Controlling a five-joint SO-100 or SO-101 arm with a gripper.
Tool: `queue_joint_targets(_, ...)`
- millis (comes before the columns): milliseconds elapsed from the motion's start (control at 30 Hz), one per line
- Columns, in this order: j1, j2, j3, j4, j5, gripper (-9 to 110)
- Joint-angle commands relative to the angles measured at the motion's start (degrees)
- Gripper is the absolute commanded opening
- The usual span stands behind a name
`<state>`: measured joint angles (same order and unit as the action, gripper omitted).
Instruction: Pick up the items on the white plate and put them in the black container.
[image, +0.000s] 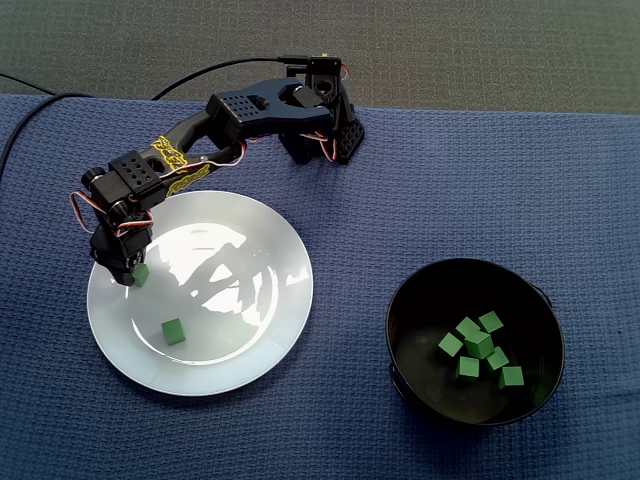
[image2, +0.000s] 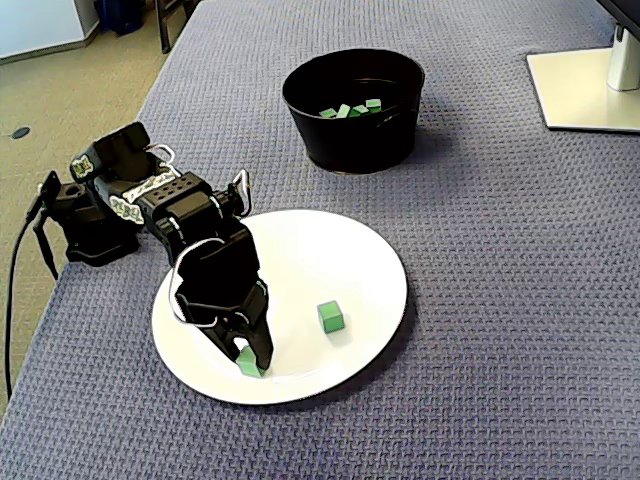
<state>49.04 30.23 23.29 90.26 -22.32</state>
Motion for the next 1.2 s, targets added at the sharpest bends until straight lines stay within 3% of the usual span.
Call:
queue_joint_targets(0,0.6,9.8,1.1,-0.1,-0.2,0)
queue_joint_targets(367,-9.6,55.2,11.4,-7.4,1.5,0)
queue_joint_targets(500,-23.4,72.0,16.5,-16.0,3.0,0)
queue_joint_targets(600,-40.3,80.1,20.1,-20.7,2.2,0)
queue_joint_targets(733,-60.0,80.2,21.3,-23.6,2.5,0)
queue_joint_targets(833,-68.5,78.6,27.6,-28.8,1.5,0)
queue_joint_targets(1000,-75.5,73.5,45.8,-38.5,-0.1,0)
queue_joint_targets(1167,-75.1,67.2,62.1,-49.6,0.4,0)
